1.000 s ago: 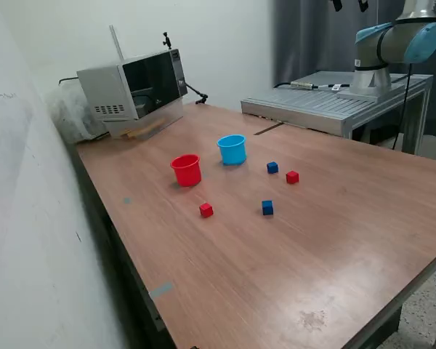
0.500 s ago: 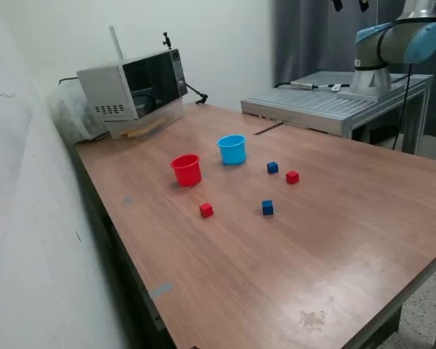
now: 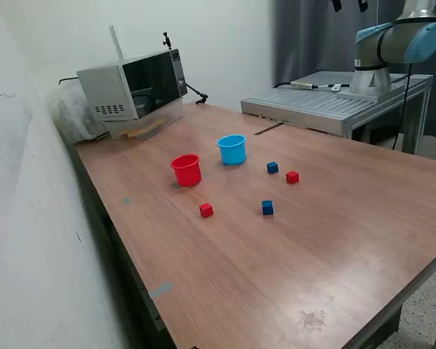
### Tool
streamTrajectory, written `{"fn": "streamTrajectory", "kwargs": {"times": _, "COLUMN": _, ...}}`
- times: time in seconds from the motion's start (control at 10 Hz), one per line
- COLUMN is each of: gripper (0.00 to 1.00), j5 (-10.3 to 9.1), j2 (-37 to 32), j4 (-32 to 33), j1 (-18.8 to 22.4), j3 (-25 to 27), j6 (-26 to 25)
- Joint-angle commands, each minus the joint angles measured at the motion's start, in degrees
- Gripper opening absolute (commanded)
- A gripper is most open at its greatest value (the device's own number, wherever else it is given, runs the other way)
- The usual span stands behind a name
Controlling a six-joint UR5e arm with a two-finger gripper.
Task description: Place red objects in the red bin, and blue objects in the blue bin.
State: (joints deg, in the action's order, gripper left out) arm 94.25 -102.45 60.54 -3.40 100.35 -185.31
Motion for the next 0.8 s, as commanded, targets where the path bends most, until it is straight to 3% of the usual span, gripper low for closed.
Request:
{"fn": "streamTrajectory", "kwargs": {"times": 0.0, "gripper": 1.00, "j5": 0.23, "j2": -0.1, "j4": 9.5, "j1": 2.5, "j3": -0.2, "j6": 0.0}}
{"fn": "streamTrajectory", "kwargs": {"times": 0.5, "gripper": 1.00, "j5": -0.21, "j2": 4.7, "j4": 18.7, "j1": 2.6, "j3": -7.9, "j6": -0.4}}
{"fn": "streamTrajectory", "kwargs": {"times": 0.7, "gripper": 1.00, "j5": -0.30, "j2": 9.4, "j4": 24.7, "j1": 6.1, "j3": -9.6, "j6": 0.0}}
